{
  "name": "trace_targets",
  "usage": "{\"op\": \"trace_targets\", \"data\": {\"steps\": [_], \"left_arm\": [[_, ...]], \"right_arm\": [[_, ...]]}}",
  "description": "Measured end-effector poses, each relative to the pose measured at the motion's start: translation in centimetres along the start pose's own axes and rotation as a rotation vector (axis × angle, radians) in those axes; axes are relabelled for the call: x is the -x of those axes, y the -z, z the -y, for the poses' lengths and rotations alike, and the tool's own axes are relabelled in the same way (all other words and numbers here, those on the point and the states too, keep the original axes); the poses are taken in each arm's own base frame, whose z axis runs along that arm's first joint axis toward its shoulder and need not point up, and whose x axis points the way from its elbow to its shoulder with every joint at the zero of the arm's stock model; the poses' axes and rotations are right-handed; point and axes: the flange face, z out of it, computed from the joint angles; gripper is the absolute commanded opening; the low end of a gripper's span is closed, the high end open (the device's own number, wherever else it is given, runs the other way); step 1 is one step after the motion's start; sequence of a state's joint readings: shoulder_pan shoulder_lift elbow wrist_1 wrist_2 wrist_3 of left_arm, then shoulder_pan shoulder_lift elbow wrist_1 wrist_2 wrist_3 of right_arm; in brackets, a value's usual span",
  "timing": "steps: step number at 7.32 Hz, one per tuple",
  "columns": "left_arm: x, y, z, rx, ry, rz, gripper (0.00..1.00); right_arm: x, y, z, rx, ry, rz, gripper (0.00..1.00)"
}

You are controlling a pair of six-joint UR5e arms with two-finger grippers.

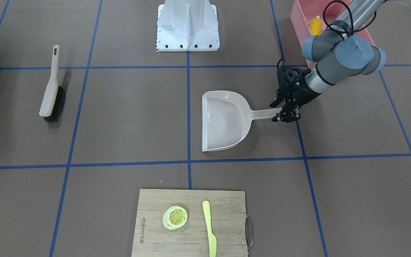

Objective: Sweep and dump trash into bin

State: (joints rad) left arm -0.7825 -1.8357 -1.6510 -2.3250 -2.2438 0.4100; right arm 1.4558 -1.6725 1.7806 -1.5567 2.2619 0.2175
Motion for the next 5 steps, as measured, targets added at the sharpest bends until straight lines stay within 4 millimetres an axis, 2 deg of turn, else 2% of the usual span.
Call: {"op": "trace_targets", "data": {"steps": [2, 3, 4, 5], "left_arm": [[-0.7, 1.6, 0.5, -0.015, -0.015, 0.015, 0.99], [-1.3, 3.0, 0.4, -0.014, -0.016, 0.026, 0.99], [-1.4, 4.9, 0.0, -0.001, -0.003, 0.047, 0.99], [-0.3, 7.6, -0.9, 0.028, 0.035, 0.086, 0.99]], "right_arm": [[-0.1, -0.1, -0.1, 0.002, -0.002, 0.001, 1.00], [-0.2, -0.2, -0.1, 0.004, -0.004, 0.000, 1.00], [-0.4, -0.4, -0.1, 0.005, -0.006, -0.003, 1.00], [-0.5, -0.4, -0.1, 0.004, -0.008, -0.005, 1.00]]}}
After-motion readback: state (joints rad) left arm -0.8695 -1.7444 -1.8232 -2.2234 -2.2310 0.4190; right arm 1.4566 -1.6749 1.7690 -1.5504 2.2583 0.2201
